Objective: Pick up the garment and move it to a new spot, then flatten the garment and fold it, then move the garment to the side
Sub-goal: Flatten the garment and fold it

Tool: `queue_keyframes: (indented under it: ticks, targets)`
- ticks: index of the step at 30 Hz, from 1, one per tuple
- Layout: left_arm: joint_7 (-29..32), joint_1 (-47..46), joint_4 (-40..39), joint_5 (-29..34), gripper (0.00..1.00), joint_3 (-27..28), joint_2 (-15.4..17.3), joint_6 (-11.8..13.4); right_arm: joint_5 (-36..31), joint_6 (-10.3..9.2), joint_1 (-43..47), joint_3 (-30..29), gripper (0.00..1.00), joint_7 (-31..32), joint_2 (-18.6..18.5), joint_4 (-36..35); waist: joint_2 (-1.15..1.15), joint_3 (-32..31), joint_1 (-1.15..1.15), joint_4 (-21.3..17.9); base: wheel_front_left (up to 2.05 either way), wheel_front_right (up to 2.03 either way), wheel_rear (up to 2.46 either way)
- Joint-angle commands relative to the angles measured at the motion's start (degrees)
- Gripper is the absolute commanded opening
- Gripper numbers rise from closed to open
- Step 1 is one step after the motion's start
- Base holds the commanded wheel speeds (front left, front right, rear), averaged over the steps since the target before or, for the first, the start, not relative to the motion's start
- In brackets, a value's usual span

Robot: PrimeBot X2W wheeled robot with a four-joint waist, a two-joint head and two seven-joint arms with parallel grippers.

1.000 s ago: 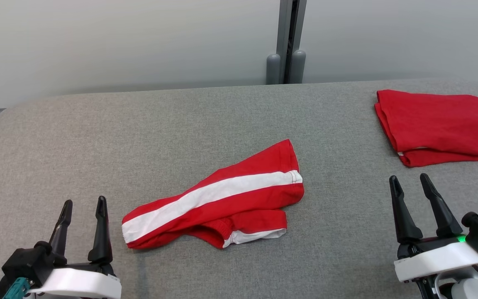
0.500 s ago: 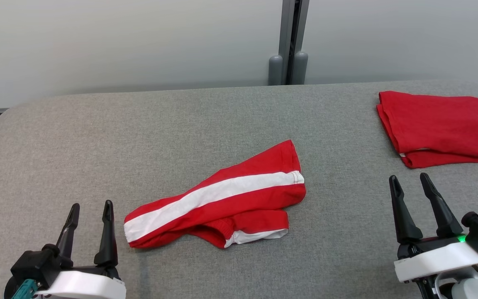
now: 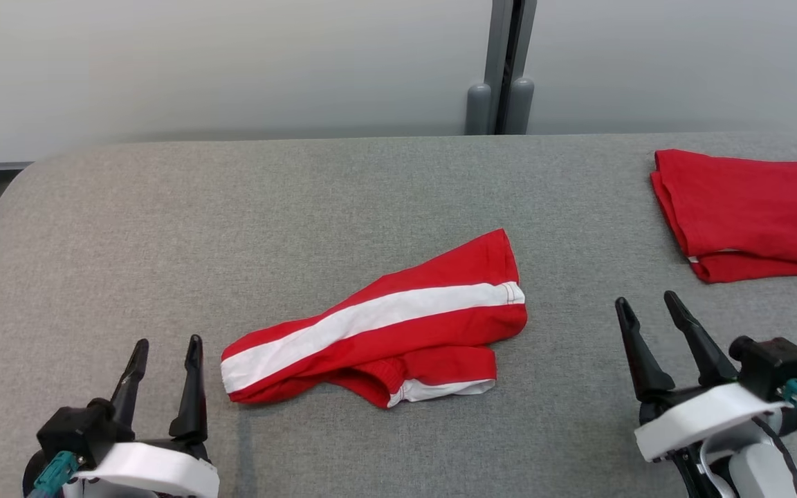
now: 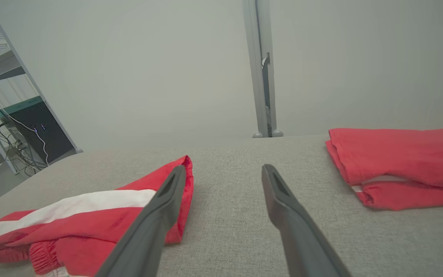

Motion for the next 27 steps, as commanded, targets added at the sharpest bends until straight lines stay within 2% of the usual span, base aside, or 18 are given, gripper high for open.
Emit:
queue_keyframes:
  ticks: [1,15,27]
  targets:
    - [0.73,-1.14,0.39,-0.48,1.00,-0.15,0.27,-0.51,0.48,0.05,-1.63,0.63,1.00,0.67,-0.29,0.88,0.00,0.65,0.00,0.68,0.00,0.00,0.00]
    - [8.23,-6.95,3.88,-2.50,1.00,-6.42,-0.43,-3.33,10.69,0.05,-14.51,9.42,1.00,9.47,-0.86,14.70,0.00,5.33,0.00,5.79,0.00,0.00,0.00]
    - [11.07,-10.46,8.08,-5.01,1.00,-10.69,-1.02,-4.44,19.04,0.05,-18.48,15.87,1.00,10.86,-1.33,18.48,0.00,6.80,0.00,7.33,0.00,0.00,0.00]
